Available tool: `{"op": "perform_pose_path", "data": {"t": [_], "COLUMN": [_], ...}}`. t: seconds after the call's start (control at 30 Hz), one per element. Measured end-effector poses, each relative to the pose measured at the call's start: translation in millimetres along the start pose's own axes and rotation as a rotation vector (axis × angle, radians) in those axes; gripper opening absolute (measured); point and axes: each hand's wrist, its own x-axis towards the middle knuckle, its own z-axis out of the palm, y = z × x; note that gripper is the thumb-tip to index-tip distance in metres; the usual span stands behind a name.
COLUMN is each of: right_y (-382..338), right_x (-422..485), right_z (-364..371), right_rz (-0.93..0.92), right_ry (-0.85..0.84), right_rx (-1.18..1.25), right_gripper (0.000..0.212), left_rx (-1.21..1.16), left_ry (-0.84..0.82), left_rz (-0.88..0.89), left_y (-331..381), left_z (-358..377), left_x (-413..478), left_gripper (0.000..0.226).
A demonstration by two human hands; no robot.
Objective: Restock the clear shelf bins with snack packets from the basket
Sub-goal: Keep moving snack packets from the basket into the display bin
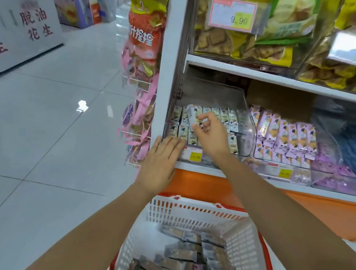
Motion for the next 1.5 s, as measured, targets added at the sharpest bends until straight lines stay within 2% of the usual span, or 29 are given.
{"op": "perform_pose_path", "data": {"t": [0.27, 0.53, 0.63, 0.87, 0.97, 1.07, 1.2, 1.4, 1.5], "right_y": [10.2, 20.1, 14.2, -17.2, -25.0, -20.2, 6.2, 82.5, 128.9], "right_x": [57.9, 56.0, 46.9, -8.6, -41.3, -71.9, -114.4, -179.0, -203.7], "right_z": [31.2, 46.2, 37.1, 15.4, 13.1, 17.7, 33.8, 61.9, 70.6], "right_rz": [0.011, 0.062, 0.055, -0.137, -0.236, -0.254, -0.158, 0.074, 0.240], "right_ry": [-0.009, -0.082, -0.096, 0.021, 0.010, -0.021, -0.087, -0.247, -0.355], "right_rx": [-0.174, -0.258, -0.225, 0.016, 0.116, 0.155, 0.162, 0.003, -0.161], "right_gripper": [0.018, 0.021, 0.027, 0.017, 0.015, 0.014, 0.013, 0.012, 0.022], "left_rx": [-0.160, -0.187, -0.171, -0.132, -0.128, -0.138, -0.083, 0.057, 0.111], "left_ry": [0.121, 0.144, 0.121, 0.091, 0.070, 0.031, -0.099, -0.422, -0.444], "left_rz": [-0.026, -0.032, -0.037, -0.062, -0.089, -0.131, -0.135, -0.097, -0.133], "left_y": [4.7, 6.0, 8.2, 14.6, 18.5, 19.9, 14.8, 8.7, 4.5], "left_z": [18.5, 20.5, 17.7, 10.4, 7.9, 14.6, 38.8, 77.2, 91.8], "left_x": [3.2, 1.6, 0.6, -7.0, -22.2, -49.1, -88.2, -127.0, -132.2], "left_gripper": [0.082, 0.078, 0.077, 0.081, 0.081, 0.083, 0.077, 0.073, 0.074]}}
